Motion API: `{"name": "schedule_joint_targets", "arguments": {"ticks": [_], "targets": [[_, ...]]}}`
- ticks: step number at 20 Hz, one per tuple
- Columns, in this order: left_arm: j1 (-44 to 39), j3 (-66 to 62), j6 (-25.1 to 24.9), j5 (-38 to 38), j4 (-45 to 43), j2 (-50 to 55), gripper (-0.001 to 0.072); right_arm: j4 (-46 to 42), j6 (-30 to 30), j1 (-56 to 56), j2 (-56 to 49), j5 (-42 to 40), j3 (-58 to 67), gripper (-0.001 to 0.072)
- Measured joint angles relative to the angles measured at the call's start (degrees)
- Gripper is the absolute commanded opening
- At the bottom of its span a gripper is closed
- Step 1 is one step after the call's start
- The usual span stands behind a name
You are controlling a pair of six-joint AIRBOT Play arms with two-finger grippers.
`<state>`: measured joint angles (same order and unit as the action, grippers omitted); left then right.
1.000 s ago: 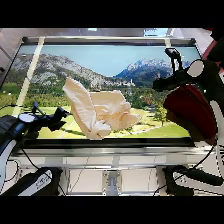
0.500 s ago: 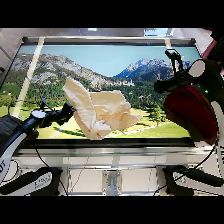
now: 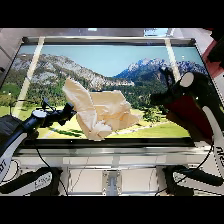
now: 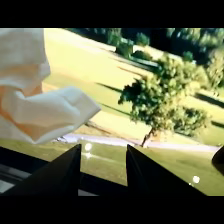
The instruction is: Fold the shirts.
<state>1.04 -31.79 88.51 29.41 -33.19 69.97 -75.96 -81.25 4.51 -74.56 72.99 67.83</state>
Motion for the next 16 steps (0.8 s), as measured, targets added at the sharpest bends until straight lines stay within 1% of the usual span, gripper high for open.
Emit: {"name": "schedule_joint_targets", "arguments": {"ticks": [2, 3, 6, 8, 14, 16], "targets": [[0.00, 0.00, 0.00, 0.20, 0.13, 0.00, 0.0015, 1.92, -1.11, -0.85, -0.90, -0.48, -5.51, 0.0518], [0.00, 0.00, -0.02, 0.26, 0.13, 0.00, 0.0015, 4.20, -1.53, -1.75, -1.49, -0.68, -7.87, 0.0522], [0.00, 0.00, -0.20, 0.42, 0.20, 0.00, 0.0015, 14.51, -1.70, -5.09, -3.04, -3.69, -13.79, 0.0514], [0.00, 0.00, -0.52, 0.44, 0.20, 0.00, 0.0015, 19.54, -1.73, -6.36, -3.67, -6.51, -16.00, 0.0514], [-0.02, 0.00, -1.31, 0.33, 0.33, 0.00, 0.0015, 28.17, -3.04, -6.56, -8.09, -11.85, -18.10, 0.0511], [0.00, 0.00, -1.46, 0.28, 0.35, 0.00, 0.0015, 29.88, -3.26, -6.56, -9.68, -13.51, -18.27, 0.0466]]}}
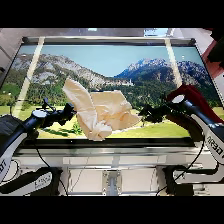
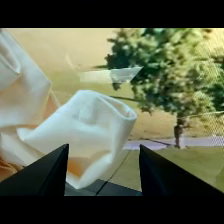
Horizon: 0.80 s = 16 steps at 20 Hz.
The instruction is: Fold the shirts.
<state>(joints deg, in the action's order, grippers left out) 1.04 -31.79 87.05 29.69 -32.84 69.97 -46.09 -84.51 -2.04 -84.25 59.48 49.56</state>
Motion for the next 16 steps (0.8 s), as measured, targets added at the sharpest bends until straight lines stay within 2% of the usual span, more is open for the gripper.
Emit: {"name": "schedule_joint_targets", "arguments": {"ticks": [3, 7, 8, 9, 10, 14, 16], "targets": [[-0.02, 0.00, -0.02, -0.09, 0.04, 0.00, 0.0015, 1.46, -0.59, 0.00, -1.44, -2.73, -0.11, 0.0379], [-0.02, 0.00, -0.04, -0.11, 0.07, 0.00, 0.0015, 3.72, -1.27, 0.00, -2.58, -5.05, -0.15, 0.0374], [-0.02, 0.00, -0.04, -0.11, 0.07, 0.02, 0.0015, 4.13, -1.27, 0.00, -2.93, -5.18, -0.15, 0.0274], [-0.04, 0.00, -0.04, -0.11, 0.07, 0.00, 0.0015, 4.22, -1.27, 0.00, -3.32, -5.46, -0.13, 0.0100], [-0.04, 0.00, -0.04, -0.11, 0.07, 0.00, 0.0015, 4.17, -1.09, 0.00, -3.63, -5.70, -0.17, 0.0030], [0.07, -1.09, -0.35, 0.09, -0.02, 0.02, 0.0015, 10.91, 6.47, -0.11, -3.21, -5.03, -0.09, 0.0028], [0.31, -3.58, -2.08, 0.31, -0.09, -0.39, 0.0015, 13.81, 10.27, -0.11, -0.98, -4.42, 1.07, 0.0027]]}}
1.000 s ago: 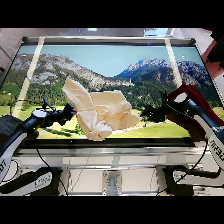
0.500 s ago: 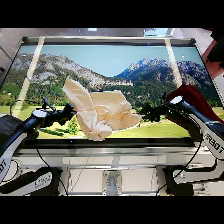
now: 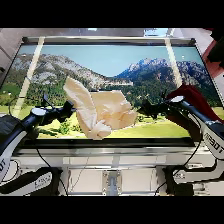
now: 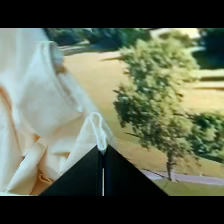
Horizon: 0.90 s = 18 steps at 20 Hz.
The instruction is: Fold the shirts.
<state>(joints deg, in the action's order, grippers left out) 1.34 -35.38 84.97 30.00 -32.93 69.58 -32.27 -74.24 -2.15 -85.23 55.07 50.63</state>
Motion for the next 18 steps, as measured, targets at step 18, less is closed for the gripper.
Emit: {"name": "schedule_joint_targets", "arguments": {"ticks": [18], "targets": [[12.98, -52.22, -13.00, 39.47, -7.48, -28.92, 0.0013, -22.36, -6.01, -14.01, 60.30, 5.51, 35.45, 0.0023]]}}
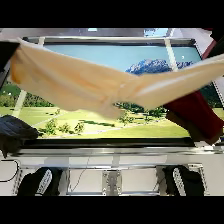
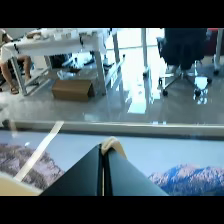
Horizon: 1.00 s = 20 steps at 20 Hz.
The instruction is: Fold the shirts.
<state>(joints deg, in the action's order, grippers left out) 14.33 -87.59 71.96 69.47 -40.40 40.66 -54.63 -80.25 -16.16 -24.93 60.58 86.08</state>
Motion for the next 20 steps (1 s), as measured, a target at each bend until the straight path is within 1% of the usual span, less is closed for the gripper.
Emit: {"name": "schedule_joint_targets", "arguments": {"ticks": [2, 5, 8, 10, 12, 13, 15, 16, 17, 18, 19, 20], "targets": [[0.11, -1.73, 0.20, 1.60, -1.51, 0.20, 0.0013, -0.07, -0.15, -0.28, 0.22, -2.08, 1.90, 0.0024], [0.15, 0.11, 2.73, 6.97, -4.28, 4.20, 0.0013, -0.28, 0.15, -0.44, -4.39, -4.39, 3.15, 0.0024], [-1.09, 6.99, 4.09, 11.17, -5.66, 10.73, 0.0013, 1.38, 0.63, -0.48, -14.03, -5.14, 2.49, 0.0024], [-3.41, 12.39, 4.37, 10.97, -7.45, 15.93, 0.0014, 2.99, 1.36, 0.17, -22.32, -5.22, 0.87, 0.0024], [-6.43, 16.15, 4.57, 7.56, -10.16, 21.77, 0.0014, 3.08, 1.86, 2.21, -30.88, -6.32, -1.22, 0.0024], [-8.20, 17.53, 4.85, 4.00, -11.63, 25.40, 0.0014, 2.80, 2.03, 3.80, -35.41, -7.61, -2.34, 0.0025], [-10.93, 18.99, 6.12, -5.64, -12.85, 31.67, 0.0014, 0.81, 2.03, 7.39, -43.52, -12.57, -4.17, 0.0026], [-11.93, 19.26, 6.71, -10.86, -12.66, 34.38, 0.0015, -0.17, 1.86, 9.35, -46.99, -16.24, -4.79, 0.0026], [-12.83, 19.23, 7.19, -16.31, -11.72, 37.05, 0.0034, -1.25, 1.25, 11.47, -50.31, -21.05, -5.33, 0.0027], [-13.42, 18.91, 7.34, -20.28, -10.93, 39.12, 0.0209, -1.95, 0.70, 13.44, -53.00, -25.66, -5.66, 0.0032], [-13.86, 18.23, 7.45, -23.91, -10.01, 40.81, 0.0480, -2.62, 0.28, 15.43, -55.34, -31.23, -5.88, 0.0078], [-14.19, 17.16, 7.54, -27.17, -9.05, 42.25, 0.0640, -3.23, -0.02, 17.14, -57.22, -36.04, -6.08, 0.0254]]}}
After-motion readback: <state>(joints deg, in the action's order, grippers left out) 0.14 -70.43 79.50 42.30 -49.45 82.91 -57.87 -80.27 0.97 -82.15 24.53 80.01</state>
